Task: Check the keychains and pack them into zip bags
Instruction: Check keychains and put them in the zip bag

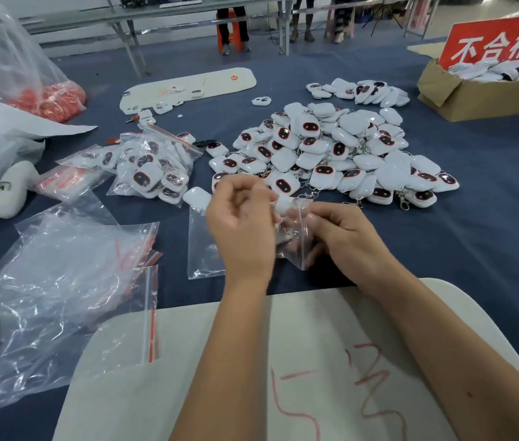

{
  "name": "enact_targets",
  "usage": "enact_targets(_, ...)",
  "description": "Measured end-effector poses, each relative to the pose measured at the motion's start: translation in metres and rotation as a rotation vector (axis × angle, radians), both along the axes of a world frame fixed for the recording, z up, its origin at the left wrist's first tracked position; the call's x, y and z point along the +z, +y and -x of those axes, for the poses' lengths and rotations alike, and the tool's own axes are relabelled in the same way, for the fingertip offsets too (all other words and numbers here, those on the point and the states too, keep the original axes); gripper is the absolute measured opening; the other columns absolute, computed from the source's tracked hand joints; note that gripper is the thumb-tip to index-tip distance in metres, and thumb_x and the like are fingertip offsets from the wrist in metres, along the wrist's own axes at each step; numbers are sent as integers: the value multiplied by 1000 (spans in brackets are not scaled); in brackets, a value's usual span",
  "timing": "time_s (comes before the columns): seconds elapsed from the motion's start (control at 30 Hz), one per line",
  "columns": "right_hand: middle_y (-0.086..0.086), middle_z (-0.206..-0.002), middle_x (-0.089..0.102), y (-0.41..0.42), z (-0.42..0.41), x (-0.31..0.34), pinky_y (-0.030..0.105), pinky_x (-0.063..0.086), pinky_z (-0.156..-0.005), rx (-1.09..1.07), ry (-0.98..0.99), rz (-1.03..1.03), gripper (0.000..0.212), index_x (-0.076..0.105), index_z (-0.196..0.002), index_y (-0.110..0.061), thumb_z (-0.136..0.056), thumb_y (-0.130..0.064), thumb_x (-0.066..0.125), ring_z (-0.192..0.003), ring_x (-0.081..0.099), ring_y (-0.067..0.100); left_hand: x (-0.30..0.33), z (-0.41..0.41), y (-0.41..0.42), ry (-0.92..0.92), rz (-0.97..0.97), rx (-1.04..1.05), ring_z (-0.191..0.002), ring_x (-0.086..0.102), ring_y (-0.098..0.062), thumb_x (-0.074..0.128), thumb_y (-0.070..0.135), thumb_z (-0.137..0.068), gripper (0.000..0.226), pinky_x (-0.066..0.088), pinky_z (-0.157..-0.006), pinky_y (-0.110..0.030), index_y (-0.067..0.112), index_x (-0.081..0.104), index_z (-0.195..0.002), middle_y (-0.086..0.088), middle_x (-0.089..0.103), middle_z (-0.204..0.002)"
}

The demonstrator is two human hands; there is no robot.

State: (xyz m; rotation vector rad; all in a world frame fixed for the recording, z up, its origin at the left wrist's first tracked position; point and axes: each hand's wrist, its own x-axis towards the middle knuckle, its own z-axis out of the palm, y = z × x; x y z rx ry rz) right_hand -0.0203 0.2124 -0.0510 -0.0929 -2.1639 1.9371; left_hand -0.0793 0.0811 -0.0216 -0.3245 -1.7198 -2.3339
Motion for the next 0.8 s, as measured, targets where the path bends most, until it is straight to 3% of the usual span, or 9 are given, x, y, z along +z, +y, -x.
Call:
enact_targets(0.07, 32, -83, 71, 0, -1, 0, 37, 58, -58, -46, -16, 31, 38, 70, -104, 3, -105, -26, 45, -65, 68, 40, 1, 8, -10, -117, -148, 106, -47, 48, -16, 54, -1, -91, 19, 34, -42, -22, 12, 57, -77, -5, 60, -63)
enact_targets(0.13, 25, -77, 71, 0, -2, 1, 39, 57, -60, -73, -9, -4, 42, 70, -94, 1, -103, -36, 51, -64, 68, 36, 2, 15, -19, -239, -282, 238, -46, 45, -16, 51, -1, -91, 20, 30, -42, -22, 11, 55, -75, -5, 56, -62)
enact_targets(0.2, 17, -71, 69, -1, -2, -1, 43, 58, -67, -103, -8, -199, 31, 69, -84, -9, -101, -34, 62, -61, 68, 32, 4, 20, -27, -340, -397, 357, -45, 43, -16, 50, -1, -90, 17, 27, -42, -23, 9, 53, -76, -6, 55, -60)
enact_targets(0.27, 5, -74, 69, -3, -2, -3, 40, 59, -76, -178, -15, -341, 9, 70, -90, -25, -95, -29, 76, -66, 69, 24, 6, 24, -34, -394, -477, 454, -43, 40, -16, 49, -2, -87, 16, 26, -43, -23, 8, 52, -75, -4, 54, -55)
enact_targets(0.3, 0, -80, 69, -3, -2, -4, 35, 58, -79, -216, -8, -378, 11, 70, -94, -29, -91, -27, 80, -70, 69, 18, 7, 25, -37, -402, -502, 494, -41, 39, -17, 48, -3, -86, 16, 26, -43, -22, 8, 51, -73, -3, 53, -52)
enact_targets(0.43, 0, -85, 72, -4, -4, -2, 41, 56, -85, -130, -10, -417, 12, 74, -107, -20, -95, -17, 75, -80, 68, 23, 10, 28, -45, -409, -536, 586, -39, 38, -17, 46, -3, -85, 18, 26, -44, -20, 8, 50, -71, -3, 52, -52)
enact_targets(0.57, -1, -111, 76, -6, -6, 1, 40, 54, -95, 22, -46, -478, 39, 70, -131, -36, -103, -11, 62, -98, 70, 24, 10, 23, -40, -353, -478, 525, -42, 40, -17, 46, -2, -84, 18, 25, -43, -23, 9, 50, -71, -2, 52, -53)
enact_targets(0.63, -1, -116, 76, -7, -6, 1, 41, 54, -97, 34, -53, -446, 43, 67, -138, -35, -103, -10, 61, -103, 70, 24, 9, 18, -34, -283, -406, 435, -44, 42, -17, 46, -2, -86, 21, 27, -43, -25, 11, 51, -70, -2, 53, -54)
enact_targets(0.8, -9, -86, 75, -6, -6, 3, 34, 55, -75, -334, 147, -391, 15, 78, -98, -19, -103, -16, 63, -77, 67, 8, 5, 6, -7, -123, -173, 8, -48, 48, -17, 51, 4, -90, 15, 34, -41, -23, 11, 55, -77, -5, 56, -64)
